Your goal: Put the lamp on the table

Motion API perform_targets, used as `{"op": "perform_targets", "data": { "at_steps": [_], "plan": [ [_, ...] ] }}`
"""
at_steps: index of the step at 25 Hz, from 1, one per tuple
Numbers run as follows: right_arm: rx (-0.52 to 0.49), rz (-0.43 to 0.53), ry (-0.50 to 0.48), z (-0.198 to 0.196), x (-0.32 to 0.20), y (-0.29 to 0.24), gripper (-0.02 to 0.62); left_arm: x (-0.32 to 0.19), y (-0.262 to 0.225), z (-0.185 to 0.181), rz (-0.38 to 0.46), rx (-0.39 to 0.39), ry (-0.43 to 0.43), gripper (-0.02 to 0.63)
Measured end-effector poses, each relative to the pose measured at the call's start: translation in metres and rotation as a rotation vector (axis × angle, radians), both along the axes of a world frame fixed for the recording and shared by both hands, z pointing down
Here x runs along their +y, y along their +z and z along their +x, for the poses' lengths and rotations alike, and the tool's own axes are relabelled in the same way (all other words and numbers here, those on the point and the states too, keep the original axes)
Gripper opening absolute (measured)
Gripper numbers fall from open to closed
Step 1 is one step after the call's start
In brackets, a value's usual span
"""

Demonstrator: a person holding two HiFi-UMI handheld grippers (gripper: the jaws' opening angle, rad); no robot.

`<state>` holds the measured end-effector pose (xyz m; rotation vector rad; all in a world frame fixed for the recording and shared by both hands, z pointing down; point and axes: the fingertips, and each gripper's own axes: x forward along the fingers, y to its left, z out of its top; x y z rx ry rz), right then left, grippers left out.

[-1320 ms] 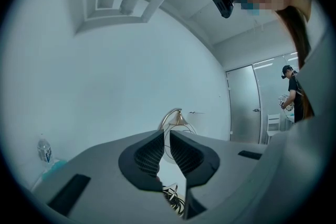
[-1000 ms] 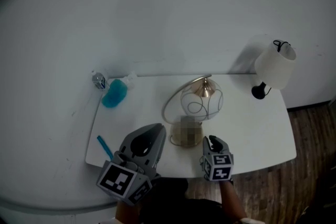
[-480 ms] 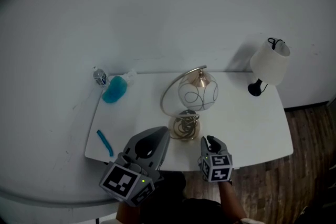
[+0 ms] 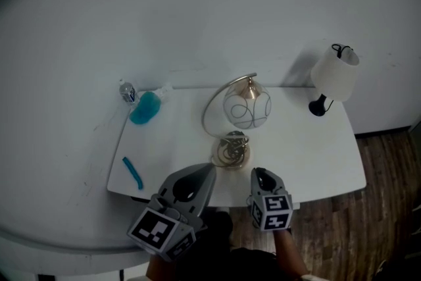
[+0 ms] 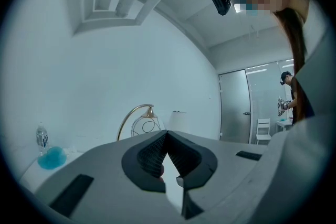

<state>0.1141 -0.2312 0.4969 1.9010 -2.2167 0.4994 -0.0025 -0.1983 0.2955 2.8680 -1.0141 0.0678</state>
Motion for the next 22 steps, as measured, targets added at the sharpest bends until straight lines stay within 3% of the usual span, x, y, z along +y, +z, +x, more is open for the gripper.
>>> {"op": "perform_targets", "data": {
  "at_steps": [15, 17, 22],
  "plan": [
    [0.0, 0.064, -0.02, -0.015, 0.047, -0.025, 0.031, 0.052, 0.005, -0.012, -0.004, 0.014, 0.003, 0.009],
    [-0.003, 0.069, -0.017, -0.017, 0.054, -0.026, 0.002, 0.06, 0.006, -0.014, -0.006, 0.017, 0.004, 0.009],
    [0.001, 0.086, -0.013, -0.019, 0.068, -0.031, 0.002, 0.08, 0.007, -0.014, -0.007, 0.018, 0.015, 0.009]
  ]
}}
